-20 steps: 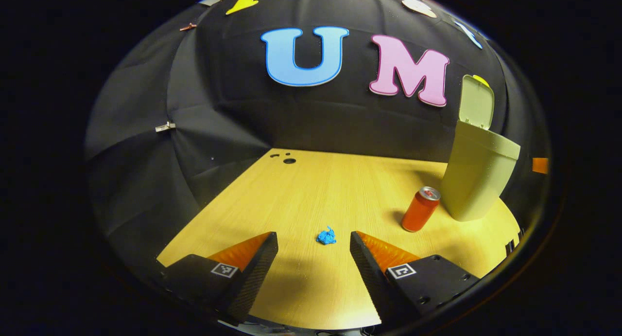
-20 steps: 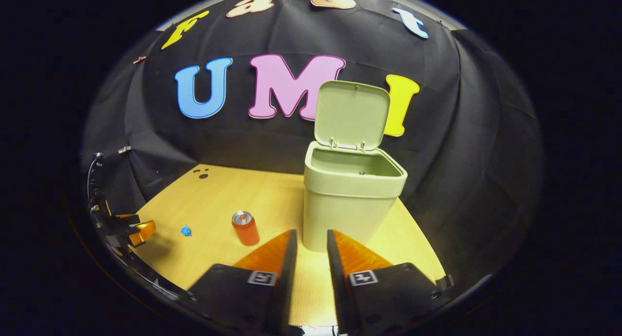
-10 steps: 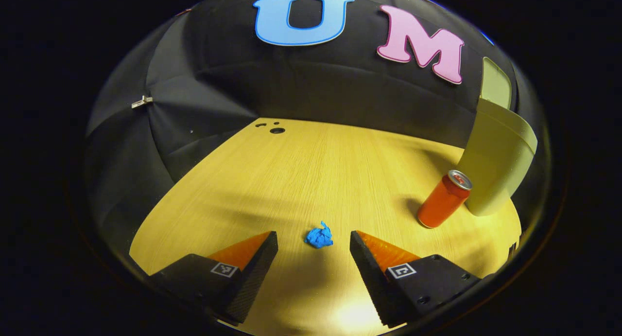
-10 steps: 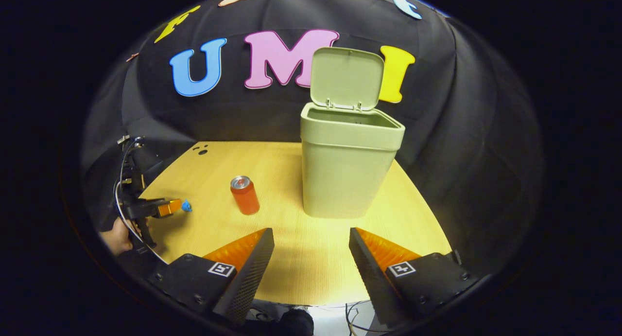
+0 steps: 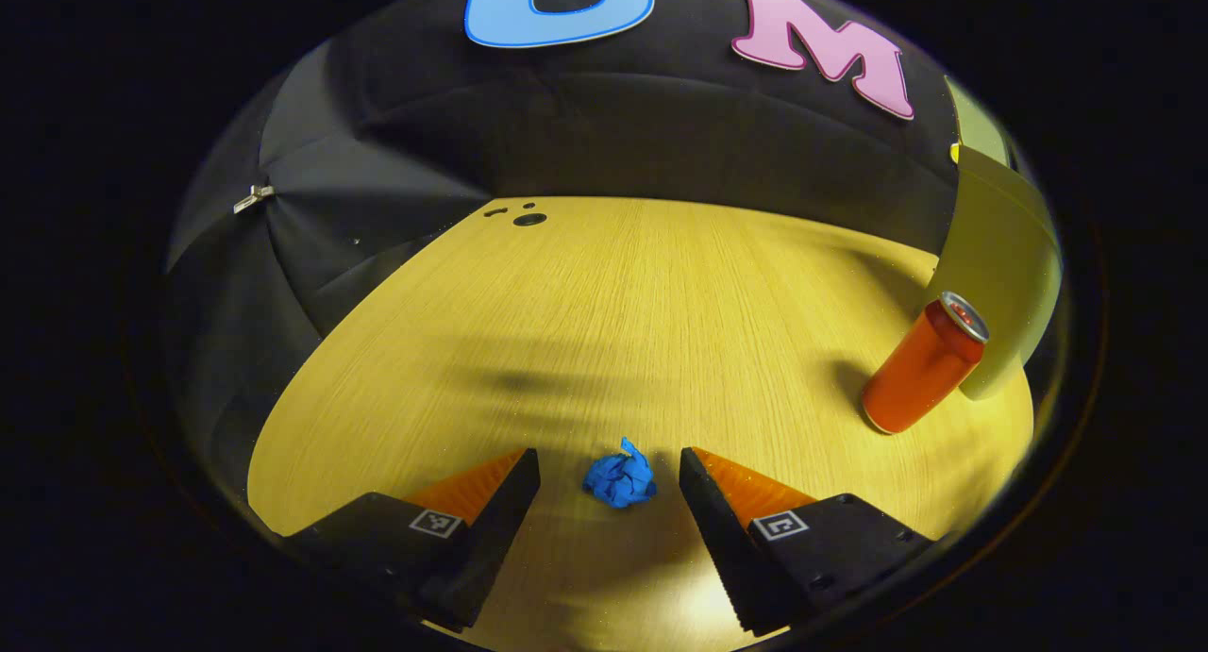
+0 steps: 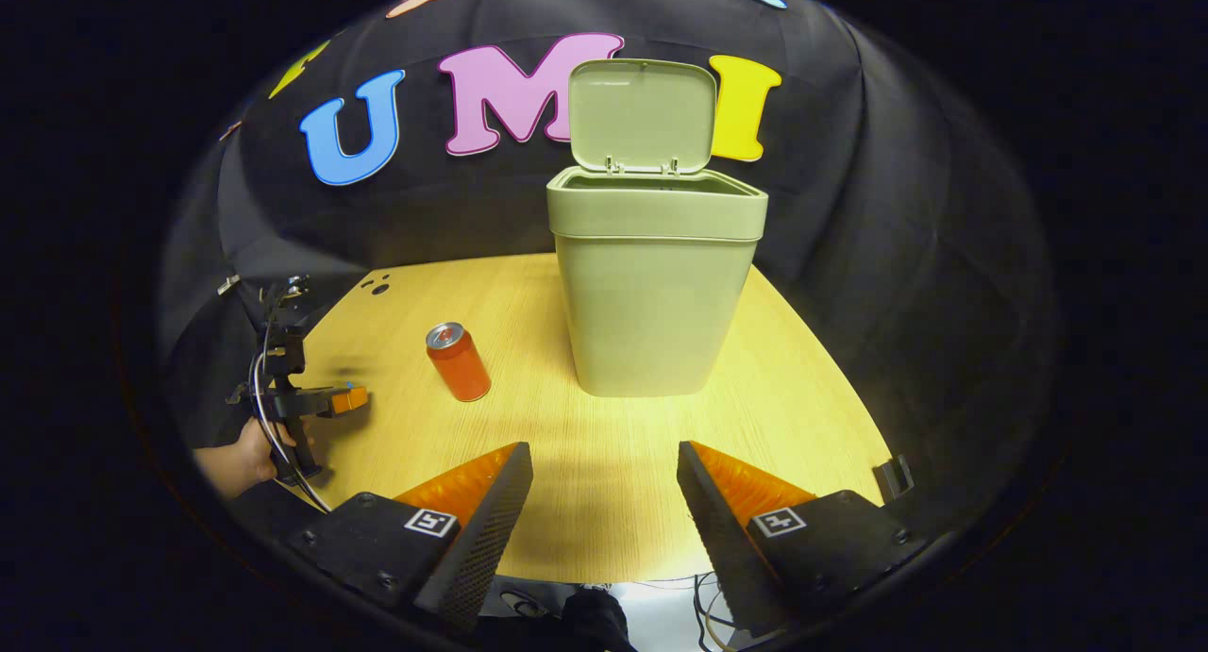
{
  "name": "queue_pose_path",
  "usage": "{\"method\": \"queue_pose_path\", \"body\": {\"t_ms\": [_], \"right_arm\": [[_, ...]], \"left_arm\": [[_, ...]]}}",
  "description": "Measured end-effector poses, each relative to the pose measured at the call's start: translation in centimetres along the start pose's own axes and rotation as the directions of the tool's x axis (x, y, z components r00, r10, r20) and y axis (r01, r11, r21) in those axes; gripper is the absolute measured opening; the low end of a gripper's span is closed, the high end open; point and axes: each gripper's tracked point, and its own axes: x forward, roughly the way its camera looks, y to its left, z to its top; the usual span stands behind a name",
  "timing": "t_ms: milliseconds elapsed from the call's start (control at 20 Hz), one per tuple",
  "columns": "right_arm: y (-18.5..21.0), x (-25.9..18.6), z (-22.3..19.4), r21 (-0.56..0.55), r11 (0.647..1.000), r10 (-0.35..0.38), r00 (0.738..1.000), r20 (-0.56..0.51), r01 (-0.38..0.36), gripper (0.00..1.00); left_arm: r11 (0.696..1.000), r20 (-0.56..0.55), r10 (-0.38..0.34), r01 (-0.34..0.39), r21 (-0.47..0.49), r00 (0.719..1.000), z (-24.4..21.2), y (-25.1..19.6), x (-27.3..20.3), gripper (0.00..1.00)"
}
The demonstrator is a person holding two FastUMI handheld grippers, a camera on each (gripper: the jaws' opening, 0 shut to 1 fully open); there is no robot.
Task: Press the lid of the desktop garbage bin to open it, pick up the crumpled paper on the desktop and throw it into the bin, then pick up the pop can on the desktop and drop it into the bin, and finally close the garbage bin lid.
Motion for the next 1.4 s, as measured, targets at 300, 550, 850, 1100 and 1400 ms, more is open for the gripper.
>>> {"method": "queue_pose_path", "body": {"t_ms": [300,550,850,1100,1400], "right_arm": [[0.6,1.1,0.0,0.026,0.999,0.028,0.999,-0.016,-0.028,0.98],[1.4,2.1,-0.2,0.033,0.998,0.054,0.998,-0.034,-0.053,0.98],[1.9,1.9,-0.8,0.029,0.997,0.078,0.996,-0.042,-0.077,0.96],[1.7,2.0,-0.7,0.028,0.996,0.083,0.996,-0.037,-0.082,0.96],[1.0,3.0,0.2,0.044,0.996,0.084,0.996,-0.014,-0.083,0.96]], "left_arm": [[1.000,-0.020,-0.010,0.010,0.017,1.000,-0.6,-1.0,0.5,0.85],[1.000,-0.026,-0.011,0.011,0.020,1.000,-0.6,-1.3,0.6,0.73],[0.999,-0.023,-0.005,0.006,0.039,1.000,-0.5,-2.0,0.6,0.36],[0.999,0.012,0.033,-0.033,0.027,0.999,1.1,-1.8,-0.8,0.30],[1.000,0.123,-0.007,0.007,0.000,0.992,7.0,-2.3,-5.8,0.30]]}}
